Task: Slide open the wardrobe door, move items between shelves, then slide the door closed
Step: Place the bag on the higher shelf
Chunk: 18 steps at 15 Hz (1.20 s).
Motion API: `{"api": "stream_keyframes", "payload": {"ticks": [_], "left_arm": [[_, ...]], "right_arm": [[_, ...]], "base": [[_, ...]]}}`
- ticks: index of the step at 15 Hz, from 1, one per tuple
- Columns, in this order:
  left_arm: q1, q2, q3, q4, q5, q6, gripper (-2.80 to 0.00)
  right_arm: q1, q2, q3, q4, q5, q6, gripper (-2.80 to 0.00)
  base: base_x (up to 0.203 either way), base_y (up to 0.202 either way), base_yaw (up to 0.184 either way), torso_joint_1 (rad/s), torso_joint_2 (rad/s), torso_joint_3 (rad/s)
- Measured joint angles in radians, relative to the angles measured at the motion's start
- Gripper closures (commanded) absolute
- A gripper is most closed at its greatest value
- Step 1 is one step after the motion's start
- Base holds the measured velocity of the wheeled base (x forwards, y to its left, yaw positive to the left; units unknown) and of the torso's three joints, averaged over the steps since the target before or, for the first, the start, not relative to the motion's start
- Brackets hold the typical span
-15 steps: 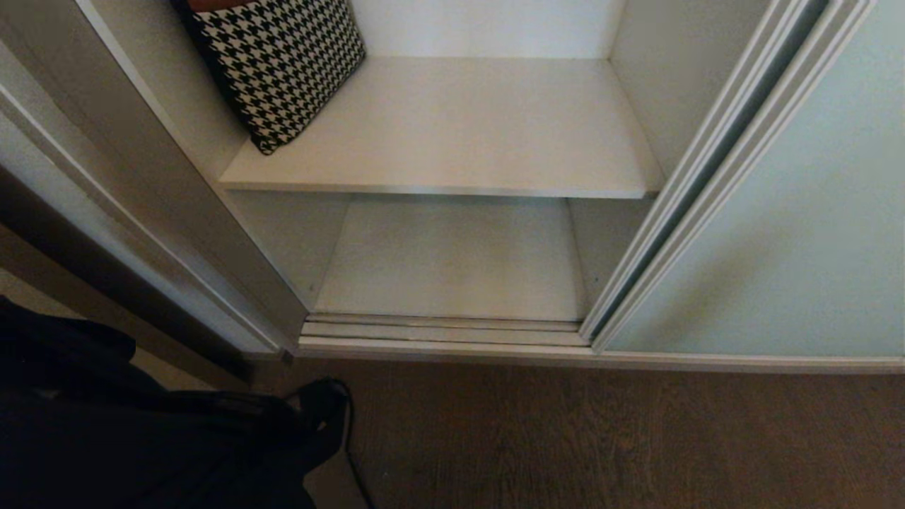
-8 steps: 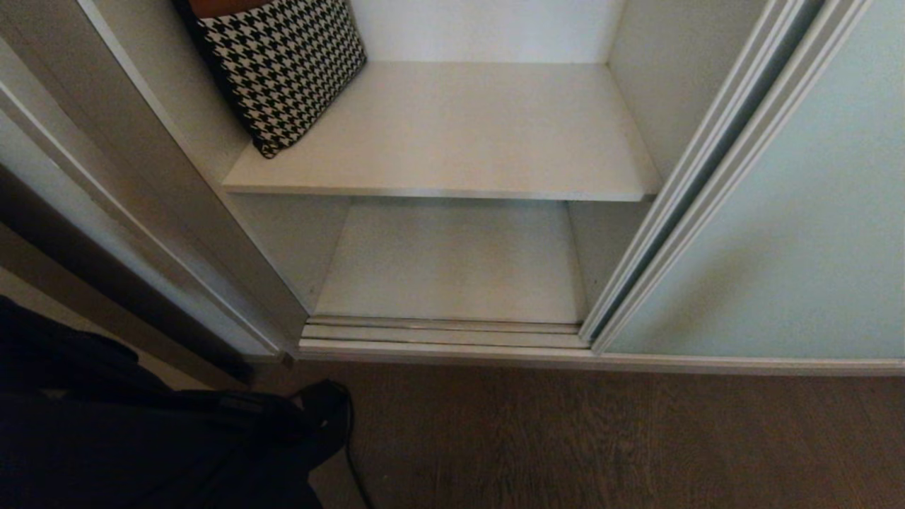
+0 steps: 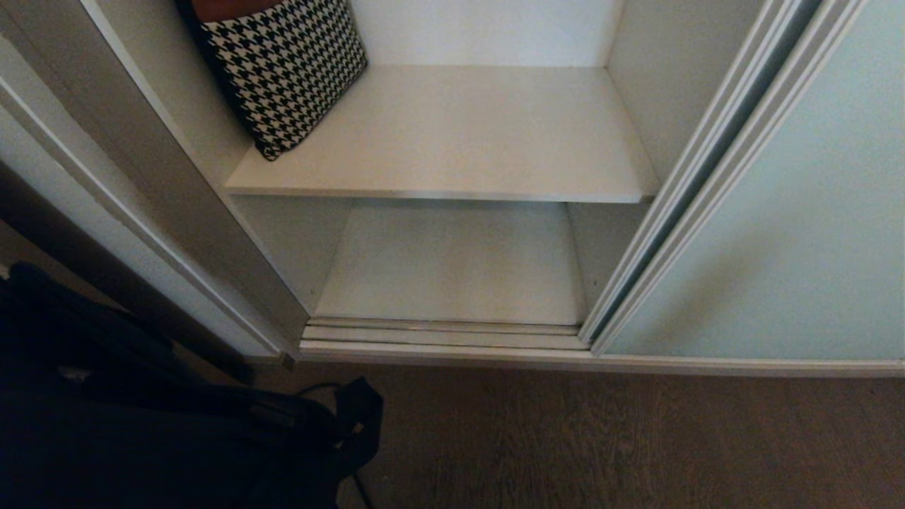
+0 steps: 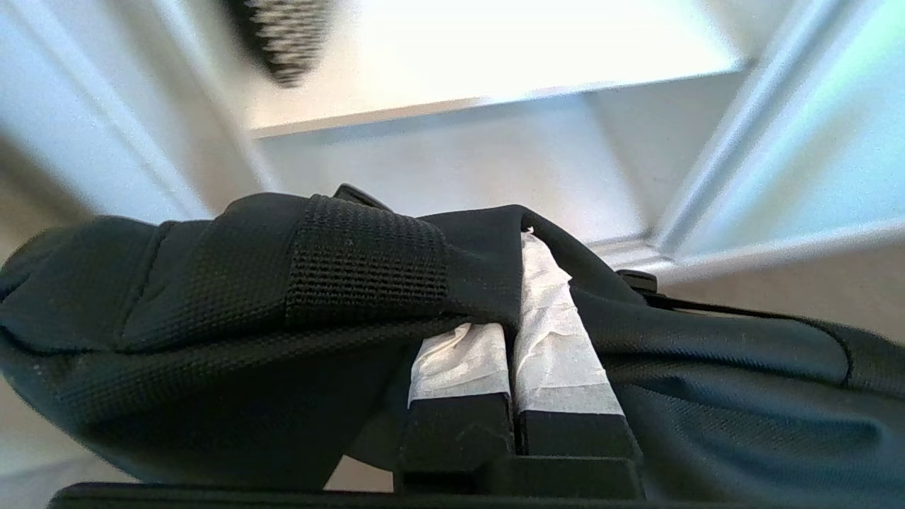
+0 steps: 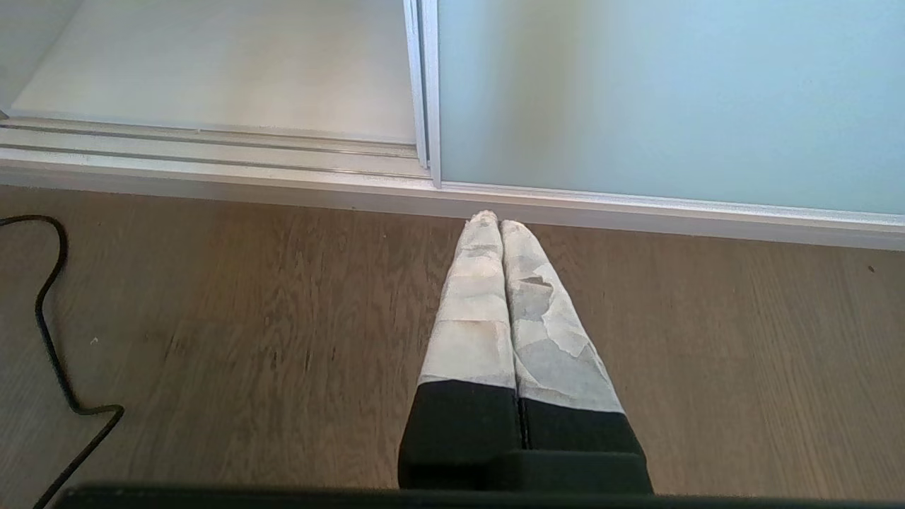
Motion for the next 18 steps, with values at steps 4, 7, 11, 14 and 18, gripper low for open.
{"api": "stream_keyframes", "payload": {"ticks": [4,7,11,14,18], "left_arm": [[-0.001,0.015,-0.01,-0.002,-0.106,0.012,0.0],[-0.018,0.042,-0.054,-0.003,-0.148,0.012,0.0],[-0.037,0.06,-0.063,-0.002,-0.15,0.012,0.0],[-0.045,0.062,-0.059,0.0,-0.149,0.009,0.0],[-0.047,0.062,-0.052,0.0,-0.149,0.008,0.0]], "right_arm": [[0.0,0.0,0.0,0.0,0.0,0.0,0.0],[0.0,0.0,0.0,0.0,0.0,0.0,0.0],[0.0,0.0,0.0,0.0,0.0,0.0,0.0],[0.0,0.0,0.0,0.0,0.0,-0.001,0.0],[0.0,0.0,0.0,0.0,0.0,0.0,0.0]], "base": [[0.0,0.0,0.0,0.0,0.0,0.0],[0.0,0.0,0.0,0.0,0.0,0.0],[0.0,0.0,0.0,0.0,0.0,0.0],[0.179,0.0,0.002,0.005,0.0,0.005],[0.195,0.0,0.001,0.003,0.0,0.002]]}}
